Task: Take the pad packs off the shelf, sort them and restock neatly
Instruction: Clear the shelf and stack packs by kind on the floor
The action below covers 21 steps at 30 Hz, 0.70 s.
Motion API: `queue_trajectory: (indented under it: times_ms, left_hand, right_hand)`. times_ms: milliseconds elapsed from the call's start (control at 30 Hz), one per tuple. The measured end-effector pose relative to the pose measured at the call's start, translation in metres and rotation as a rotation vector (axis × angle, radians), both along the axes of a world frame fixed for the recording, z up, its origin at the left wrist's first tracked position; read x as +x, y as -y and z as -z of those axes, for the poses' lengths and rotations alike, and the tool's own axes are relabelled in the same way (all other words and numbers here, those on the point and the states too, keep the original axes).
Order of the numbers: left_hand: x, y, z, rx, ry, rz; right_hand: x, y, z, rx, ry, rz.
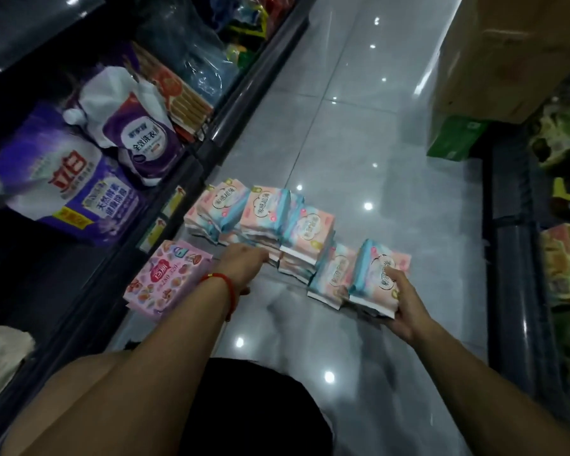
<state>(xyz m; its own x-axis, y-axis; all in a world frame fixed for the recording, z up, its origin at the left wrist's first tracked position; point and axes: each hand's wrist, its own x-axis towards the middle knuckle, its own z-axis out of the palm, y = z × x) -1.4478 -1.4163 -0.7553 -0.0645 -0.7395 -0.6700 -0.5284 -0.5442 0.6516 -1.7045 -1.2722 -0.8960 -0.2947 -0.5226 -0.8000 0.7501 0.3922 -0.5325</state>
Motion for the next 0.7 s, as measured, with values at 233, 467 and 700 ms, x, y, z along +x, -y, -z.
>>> queue_trajectory:
  times_ms: [233, 467, 700]
  left_hand:
    - [0.010, 0.015, 0.028, -0.028, -0.023, -0.046]
    - [0.019, 0.023, 0.036, -0.001, -0.031, -0.071]
    - [0.022, 0.017, 0.027, -0.002, -0.084, -0.140]
  right_hand:
    - [0.023, 0.063, 0.035, 0.033, -0.089, -0.136]
    - [0.024, 0.062, 0.056, 0.030, -0.229, -0.086]
    - [0.030, 0.062, 0.029, 0.009, -0.168, -0.057]
